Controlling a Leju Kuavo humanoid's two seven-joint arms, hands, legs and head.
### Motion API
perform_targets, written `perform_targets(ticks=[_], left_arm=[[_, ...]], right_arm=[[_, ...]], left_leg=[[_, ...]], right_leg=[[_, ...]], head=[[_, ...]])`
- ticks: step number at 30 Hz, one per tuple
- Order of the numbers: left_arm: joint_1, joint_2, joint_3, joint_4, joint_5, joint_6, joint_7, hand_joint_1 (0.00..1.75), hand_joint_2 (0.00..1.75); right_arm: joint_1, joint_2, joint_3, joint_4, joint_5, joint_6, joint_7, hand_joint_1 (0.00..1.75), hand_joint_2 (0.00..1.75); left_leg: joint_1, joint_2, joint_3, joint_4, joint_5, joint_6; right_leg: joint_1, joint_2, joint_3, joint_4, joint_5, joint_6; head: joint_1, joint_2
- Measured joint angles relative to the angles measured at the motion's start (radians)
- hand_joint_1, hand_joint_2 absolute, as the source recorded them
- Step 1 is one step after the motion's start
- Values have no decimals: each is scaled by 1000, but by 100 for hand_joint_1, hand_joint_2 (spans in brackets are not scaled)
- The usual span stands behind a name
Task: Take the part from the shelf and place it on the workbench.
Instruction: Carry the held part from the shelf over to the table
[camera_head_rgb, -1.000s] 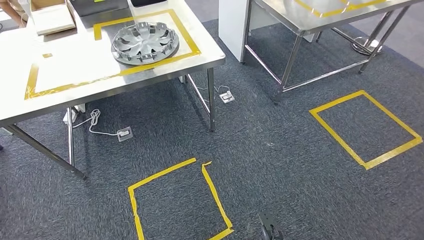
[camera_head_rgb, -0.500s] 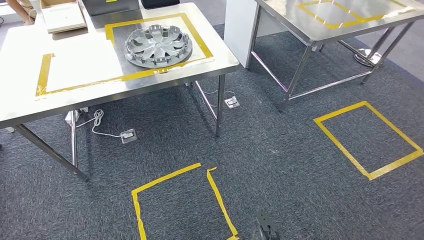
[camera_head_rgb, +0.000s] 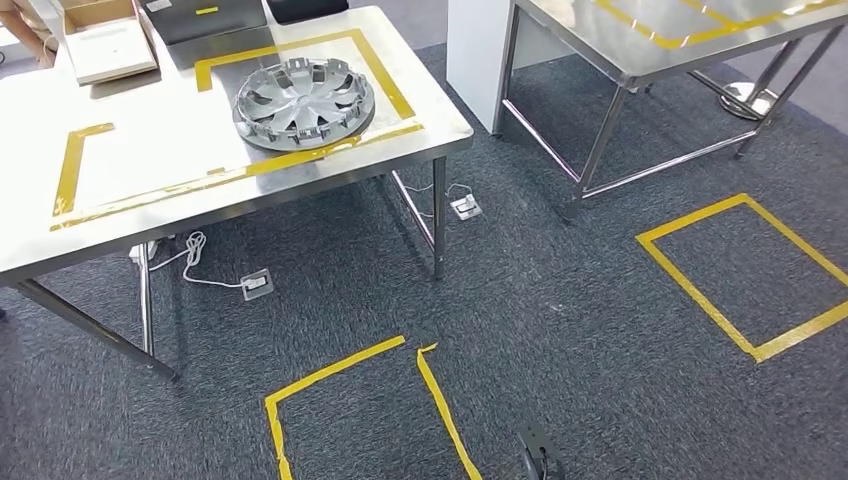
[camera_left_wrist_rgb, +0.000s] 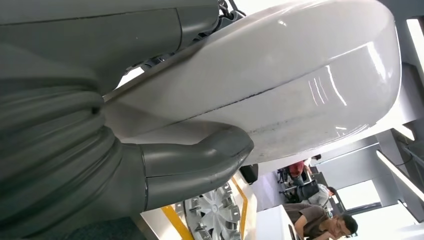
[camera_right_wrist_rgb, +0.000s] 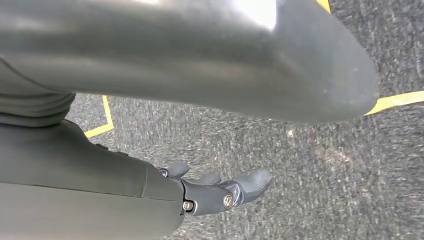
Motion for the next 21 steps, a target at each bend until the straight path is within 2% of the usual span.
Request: perform_targets(ticks=[1, 2, 3, 6, 7, 8, 11, 12, 13, 15, 16, 17, 18, 19, 21], left_arm=[[1, -1, 0, 2, 0, -1, 0, 175, 175], [3, -2, 0, 4, 0, -2, 1, 175, 175], [4, -3, 0, 5, 0, -3, 1, 175, 175], [2, -4, 0, 7, -1, -3, 0, 175, 175], [1, -5, 0, 8, -1, -3, 1, 175, 175], [2, -5, 0, 8, -1, -3, 1, 175, 175], [4, -6, 2, 4, -1, -3, 1, 175, 175], [3, -7, 3, 2, -2, -3, 1, 175, 175], [2, -8, 4, 0, -2, -3, 1, 175, 175], [2, -10, 5, -3, -2, -4, 1, 175, 175], [5, -11, 5, -3, -2, -4, 1, 175, 175], [7, -12, 5, -3, -2, -4, 1, 175, 175], [8, -12, 5, -4, -2, -4, 1, 175, 175], [9, -12, 5, -5, -2, -4, 1, 175, 175], [8, -14, 5, -6, -4, -4, 3, 175, 175]], right_arm=[[1, 0, 0, 0, 0, 0, 0, 0, 0], [2, 0, 0, 0, 1, 0, -1, 0, 0], [3, 0, -1, 0, 1, 0, -1, 0, 0], [3, 1, -1, 0, 2, 0, -2, 0, 0], [3, 1, -1, 0, 2, 1, -2, 0, 0], [2, 1, -1, 0, 2, 1, -2, 0, 0], [0, 1, -1, 0, 4, 1, -2, 0, 0], [-1, 1, -1, 0, 5, 1, -3, 0, 0], [-2, 1, -1, 0, 6, 2, -3, 0, 0], [-2, 1, -1, 0, 7, 2, -2, 0, 0], [-1, 1, -1, 0, 7, 2, -2, 0, 0], [0, 1, -1, 0, 7, 2, -1, 0, 0], [1, 1, -1, 0, 7, 2, 0, 0, 0], [2, 1, -1, 0, 7, 2, 0, 0, 0], [4, 1, -1, 0, 7, 2, 0, 0, 0]], left_leg=[[1, 0, -34, 41, -18, -3], [3, 0, -55, 51, -22, -4], [4, 1, -59, 29, -6, -4], [3, 5, -11, -152, 125, 3], [0, 6, 3, -194, 152, 9], [-2, 7, 10, -216, 164, 17], [-1, 2, 27, -222, 154, 40], [0, 2, 35, -222, 149, 48], [0, 1, 44, -223, 143, 53], [-2, 1, 57, -223, 128, 61], [-3, 0, 65, -223, 119, 62], [-3, -1, 76, -223, 110, 62], [-4, -1, 88, -223, 100, 61], [-4, -2, 103, -222, 88, 59], [-5, -1, 130, -220, 63, 52]], right_leg=[[0, 0, 9, 0, -8, 0], [0, 0, 20, 1, -18, 1], [-1, 0, 33, 1, -27, 2], [-1, 1, 70, 1, -60, 12], [0, 1, 78, 0, -70, 18], [2, 1, 83, 2, -76, 25], [3, -1, 89, 18, -83, 40], [2, -1, 76, 44, -87, 43], [1, -1, 47, 93, -97, 47], [1, -2, -40, 219, -139, 53], [1, -2, -82, 266, -164, 54], [1, -2, -111, 285, -178, 54], [1, -2, -123, 271, -174, 53], [2, -2, -120, 224, -142, 50], [4, -1, -95, 92, -28, 42]], head=[[0, 0], [0, 0], [0, 0], [-2, 0], [-3, 0], [-4, 0], [-2, 0], [-1, 0], [0, 0], [3, 0], [4, 0], [5, 0], [5, 0], [5, 0], [4, 0]])
